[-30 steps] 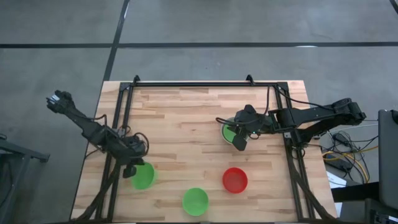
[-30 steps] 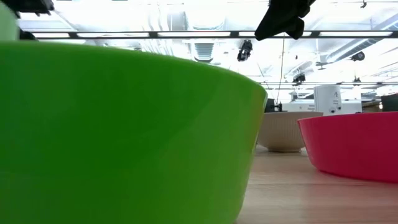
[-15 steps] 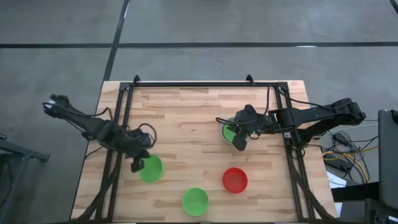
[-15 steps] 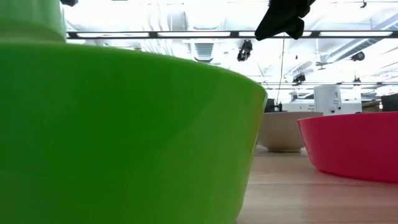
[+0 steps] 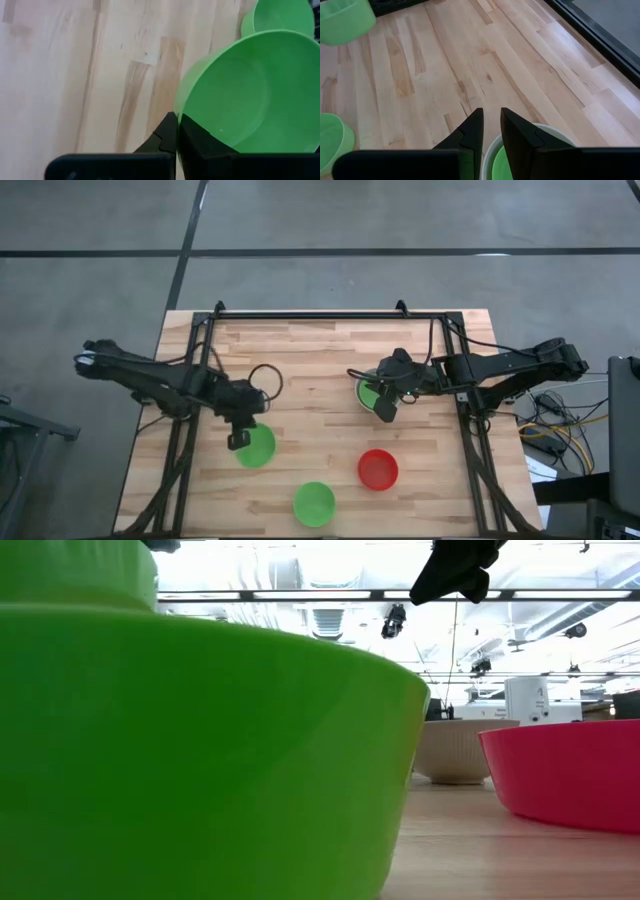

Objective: Nest bowls inside each other
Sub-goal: Stack the left green bowl on the green bowl

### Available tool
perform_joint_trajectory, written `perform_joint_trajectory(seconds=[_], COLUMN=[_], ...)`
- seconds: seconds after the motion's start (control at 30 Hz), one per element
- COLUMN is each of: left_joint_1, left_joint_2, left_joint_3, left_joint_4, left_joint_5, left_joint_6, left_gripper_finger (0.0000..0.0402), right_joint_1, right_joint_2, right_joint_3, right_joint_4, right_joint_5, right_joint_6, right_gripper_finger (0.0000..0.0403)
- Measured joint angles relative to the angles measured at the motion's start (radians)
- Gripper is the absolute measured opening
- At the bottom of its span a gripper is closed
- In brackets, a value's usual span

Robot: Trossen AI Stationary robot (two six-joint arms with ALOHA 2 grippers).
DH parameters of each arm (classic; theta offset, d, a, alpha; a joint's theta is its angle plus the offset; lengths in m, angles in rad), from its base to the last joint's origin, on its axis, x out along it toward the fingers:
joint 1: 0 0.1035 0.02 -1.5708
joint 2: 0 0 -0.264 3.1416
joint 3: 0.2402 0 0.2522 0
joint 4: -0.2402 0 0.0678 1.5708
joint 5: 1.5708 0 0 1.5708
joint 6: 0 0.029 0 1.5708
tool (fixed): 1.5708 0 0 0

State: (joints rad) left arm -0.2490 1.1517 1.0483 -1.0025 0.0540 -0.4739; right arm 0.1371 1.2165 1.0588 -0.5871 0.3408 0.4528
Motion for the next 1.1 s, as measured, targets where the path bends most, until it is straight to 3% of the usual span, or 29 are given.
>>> perform_joint_trajectory(seconds=[0.17,0.47,0.7,1.1], left_joint_1=[0.067,0.150,0.197,0.280], left_joint_2=[0.064,0.125,0.123,0.188], left_joint_3=[0.036,0.093,0.104,0.126], left_joint_4=[0.000,0.020,0.126,0.139], left_joint_5=[0.051,0.088,0.086,0.017], left_joint_6=[0.108,0.105,-0.010,-0.078], left_gripper_finger=[0.0005,0.0005,0.0005,0.0005], right_joint_1=[0.000,0.000,0.000,0.000], right_joint_2=[0.000,0.000,0.000,0.000], right_joint_3=[0.000,0.000,0.000,0.000], right_joint_4=[0.000,0.000,0.000,0.000], right_joint_5=[0.000,0.000,0.000,0.000], right_joint_6=[0.000,0.000,0.000,0.000], right_gripper_finger=[0.0063,0.0063,0.0063,0.0063])
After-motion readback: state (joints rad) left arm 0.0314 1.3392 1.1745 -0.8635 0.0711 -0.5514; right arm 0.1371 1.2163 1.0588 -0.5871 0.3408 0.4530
